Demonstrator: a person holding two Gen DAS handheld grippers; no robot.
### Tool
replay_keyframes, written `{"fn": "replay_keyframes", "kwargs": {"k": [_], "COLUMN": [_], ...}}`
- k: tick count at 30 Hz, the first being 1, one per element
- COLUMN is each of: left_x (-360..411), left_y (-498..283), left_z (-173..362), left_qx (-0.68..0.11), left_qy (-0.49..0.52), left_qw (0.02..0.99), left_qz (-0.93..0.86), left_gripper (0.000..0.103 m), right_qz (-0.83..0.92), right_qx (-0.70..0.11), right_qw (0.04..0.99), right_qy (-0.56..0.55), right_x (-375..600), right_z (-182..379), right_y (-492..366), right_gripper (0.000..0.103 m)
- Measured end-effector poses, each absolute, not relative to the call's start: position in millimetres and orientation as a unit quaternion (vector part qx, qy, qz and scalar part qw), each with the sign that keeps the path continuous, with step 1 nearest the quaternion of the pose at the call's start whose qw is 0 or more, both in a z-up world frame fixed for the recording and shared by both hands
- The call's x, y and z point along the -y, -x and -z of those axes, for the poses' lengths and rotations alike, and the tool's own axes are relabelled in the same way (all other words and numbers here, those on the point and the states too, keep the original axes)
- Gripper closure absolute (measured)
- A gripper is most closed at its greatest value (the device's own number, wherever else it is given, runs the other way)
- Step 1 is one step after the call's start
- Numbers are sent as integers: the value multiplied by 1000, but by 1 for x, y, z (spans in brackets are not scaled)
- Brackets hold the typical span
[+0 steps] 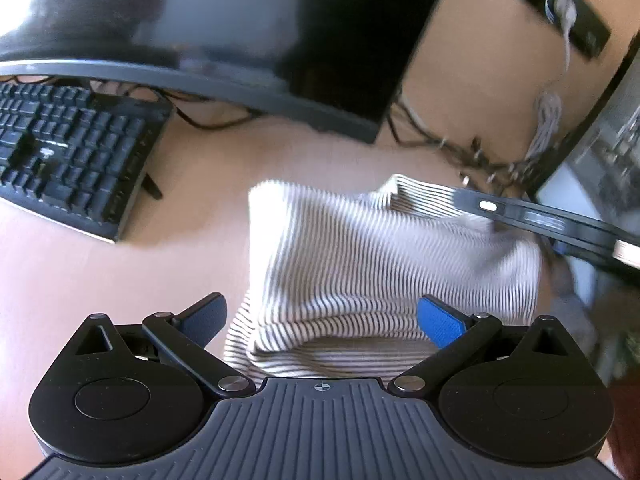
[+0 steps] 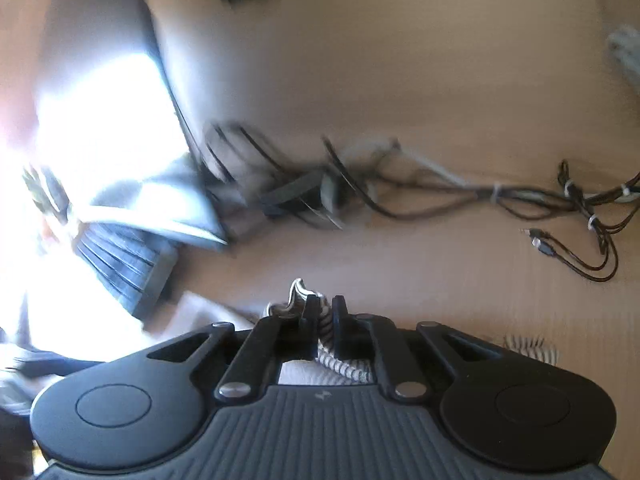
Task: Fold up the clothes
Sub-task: 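Grasp the shirt hem with the right gripper while the left gripper grasps it too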
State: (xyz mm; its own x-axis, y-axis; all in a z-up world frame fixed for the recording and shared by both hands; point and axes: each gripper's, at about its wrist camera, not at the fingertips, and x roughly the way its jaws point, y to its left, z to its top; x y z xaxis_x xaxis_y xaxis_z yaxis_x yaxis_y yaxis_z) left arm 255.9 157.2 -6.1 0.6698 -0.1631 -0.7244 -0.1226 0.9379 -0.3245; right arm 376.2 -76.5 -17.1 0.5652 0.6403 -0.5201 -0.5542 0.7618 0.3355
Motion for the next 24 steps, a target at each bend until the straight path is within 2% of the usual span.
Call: {"fn": "replay_keyframes", "kwargs": {"k": [4,11,14,16,17,18,21,23,24], "left_x": [-185,-189,-184,-176,-172,-169,-163,-160,-158], "left_y": [-243,-246,-251,-248,-245,-242,-231,-224,-221], "left_z": [-12,-16,-14,-12,-10,-7,-1,1,3], "left_qx": [-378,-366,-364,-375,-385,-394,-409,-412,-415], "left_qy": [199,197,195,175,161,150,127,119,118], "left_qw": [903,906,905,904,901,899,896,896,896], "left_qz": [35,84,105,110,114,117,117,112,106], "left_gripper": [0,0,0,9,28,39,40,40,40], "right_qz": [-344,-272,-240,-225,-220,-216,-210,-215,-218], "right_qx": [-326,-393,-403,-407,-403,-397,-376,-358,-344], "right_qw": [878,873,880,883,886,890,900,906,911], "right_qy": [-71,-97,-76,-66,-64,-63,-62,-67,-72], "right_x": [83,81,76,76,80,84,99,112,119], "right_z": [1,48,62,67,66,63,55,47,42], "right_y": [-318,-225,-201,-192,-189,-187,-180,-175,-172], "right_gripper": [97,97,99,99,99,99,96,90,82]}}
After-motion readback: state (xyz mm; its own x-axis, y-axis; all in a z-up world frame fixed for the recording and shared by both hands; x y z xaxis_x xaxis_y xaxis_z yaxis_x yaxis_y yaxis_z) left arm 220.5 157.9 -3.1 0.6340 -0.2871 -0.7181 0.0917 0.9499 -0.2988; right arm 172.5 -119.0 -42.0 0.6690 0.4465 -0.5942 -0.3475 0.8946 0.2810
